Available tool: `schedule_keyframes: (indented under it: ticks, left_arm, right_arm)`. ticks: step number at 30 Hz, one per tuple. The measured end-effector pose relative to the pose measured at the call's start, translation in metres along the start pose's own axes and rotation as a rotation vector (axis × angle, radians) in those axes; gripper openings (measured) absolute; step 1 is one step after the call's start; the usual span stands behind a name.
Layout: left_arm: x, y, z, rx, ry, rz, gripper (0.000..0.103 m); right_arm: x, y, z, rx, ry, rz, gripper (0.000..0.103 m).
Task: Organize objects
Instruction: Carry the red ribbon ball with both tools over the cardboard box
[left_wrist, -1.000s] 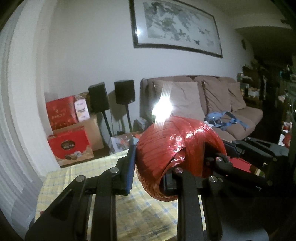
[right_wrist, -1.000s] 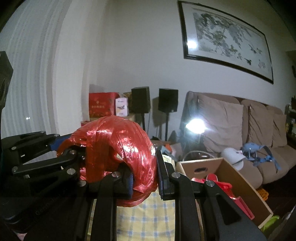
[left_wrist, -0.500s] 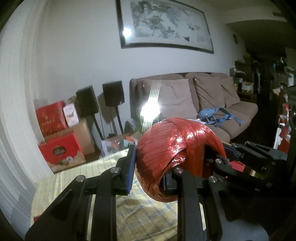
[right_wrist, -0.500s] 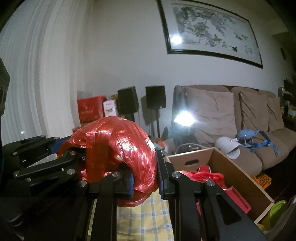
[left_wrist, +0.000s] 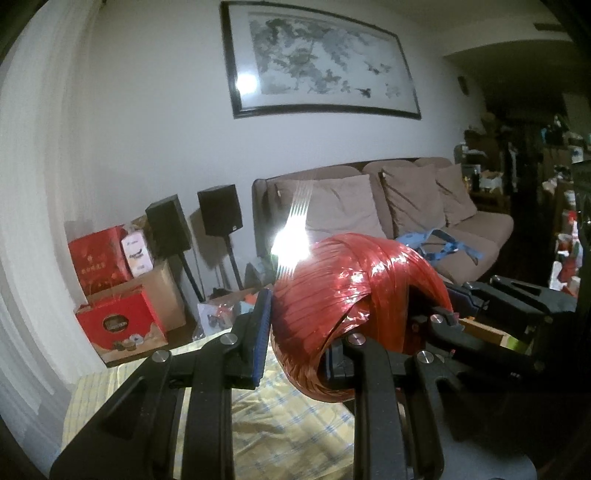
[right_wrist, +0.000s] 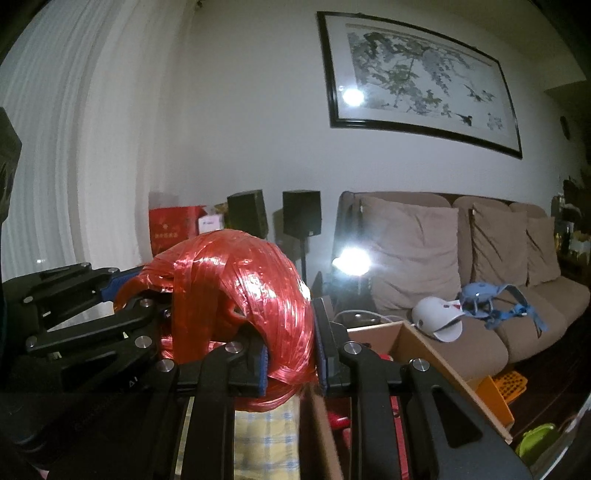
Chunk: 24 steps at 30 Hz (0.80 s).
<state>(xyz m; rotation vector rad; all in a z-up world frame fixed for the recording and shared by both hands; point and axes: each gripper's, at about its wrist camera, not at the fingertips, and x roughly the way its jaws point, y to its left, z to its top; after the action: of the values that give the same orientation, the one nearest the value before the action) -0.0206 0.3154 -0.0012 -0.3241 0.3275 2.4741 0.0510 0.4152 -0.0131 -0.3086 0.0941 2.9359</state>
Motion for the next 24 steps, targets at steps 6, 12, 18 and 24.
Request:
schedule_keyframes:
  ticks: [6, 12, 18, 24]
  left_arm:
    - [0.013, -0.020, 0.014, 0.020, -0.003, -0.013, 0.020]
    - [0.028, -0.032, 0.017, 0.001, 0.003, -0.027, 0.020]
    - [0.031, -0.042, 0.023, 0.014, -0.002, -0.035, 0.020]
    - [0.033, -0.051, 0.025, 0.035, -0.020, -0.035, 0.020]
  right_arm:
    - [0.001, -0.025, 0.005, 0.024, -0.005, -0.012, 0.020]
    - [0.004, -0.043, 0.006, 0.027, 0.013, -0.022, 0.020]
    - [0.002, -0.052, 0.008, 0.029, 0.009, -0.033, 0.020]
    - [0.001, -0.058, 0.009, 0.012, -0.007, -0.050, 0.020]
